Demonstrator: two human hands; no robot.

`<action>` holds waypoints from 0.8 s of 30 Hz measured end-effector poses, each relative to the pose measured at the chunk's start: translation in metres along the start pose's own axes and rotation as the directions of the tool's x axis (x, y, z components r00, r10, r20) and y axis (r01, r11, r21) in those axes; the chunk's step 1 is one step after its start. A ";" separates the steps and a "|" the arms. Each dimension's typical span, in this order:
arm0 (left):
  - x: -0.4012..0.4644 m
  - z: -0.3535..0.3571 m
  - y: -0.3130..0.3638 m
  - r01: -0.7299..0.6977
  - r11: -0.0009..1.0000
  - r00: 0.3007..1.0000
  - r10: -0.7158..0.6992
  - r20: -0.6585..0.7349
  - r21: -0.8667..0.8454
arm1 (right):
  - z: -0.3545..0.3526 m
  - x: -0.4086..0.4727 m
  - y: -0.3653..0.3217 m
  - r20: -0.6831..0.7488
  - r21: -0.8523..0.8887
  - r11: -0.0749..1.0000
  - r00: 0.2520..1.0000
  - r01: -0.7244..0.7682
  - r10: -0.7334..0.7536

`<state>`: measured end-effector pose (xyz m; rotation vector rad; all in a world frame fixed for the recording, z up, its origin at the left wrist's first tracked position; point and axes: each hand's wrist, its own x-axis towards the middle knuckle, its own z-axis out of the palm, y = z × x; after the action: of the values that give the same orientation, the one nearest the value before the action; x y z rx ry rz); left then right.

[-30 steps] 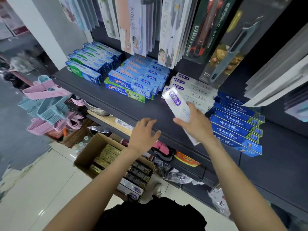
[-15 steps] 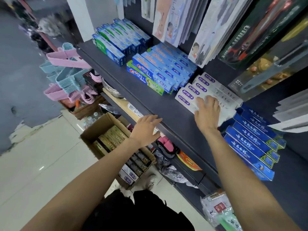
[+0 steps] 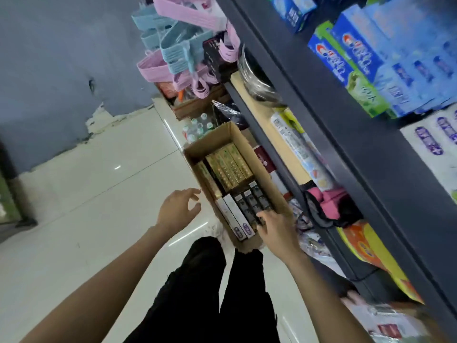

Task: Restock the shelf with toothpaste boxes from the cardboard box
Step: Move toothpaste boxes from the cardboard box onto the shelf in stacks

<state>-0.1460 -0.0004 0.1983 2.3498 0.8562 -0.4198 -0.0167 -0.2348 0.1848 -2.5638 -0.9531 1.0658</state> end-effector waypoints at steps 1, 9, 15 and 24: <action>0.011 0.009 -0.015 -0.014 0.998 0.999 0.012 0.040 0.054 | 0.017 0.019 0.003 0.036 -0.020 1.000 0.999 -0.018 0.019; 0.107 0.097 -0.086 -0.189 0.953 0.980 0.197 -0.010 0.237 | 0.150 0.158 0.032 0.163 -0.144 0.989 0.985 -0.039 0.062; 0.127 0.133 -0.110 -0.201 0.946 0.969 0.231 -0.093 0.255 | 0.206 0.217 0.035 0.326 -0.047 0.996 0.941 -0.076 0.088; 0.148 0.145 -0.048 -0.381 0.885 0.924 0.355 0.144 0.266 | 0.210 0.229 0.054 0.330 0.365 0.896 0.935 -0.255 0.132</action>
<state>-0.0806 0.0083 -0.0037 2.6630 0.3013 -0.5137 -0.0146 -0.1427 -0.1168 -2.2256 -0.4616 1.5558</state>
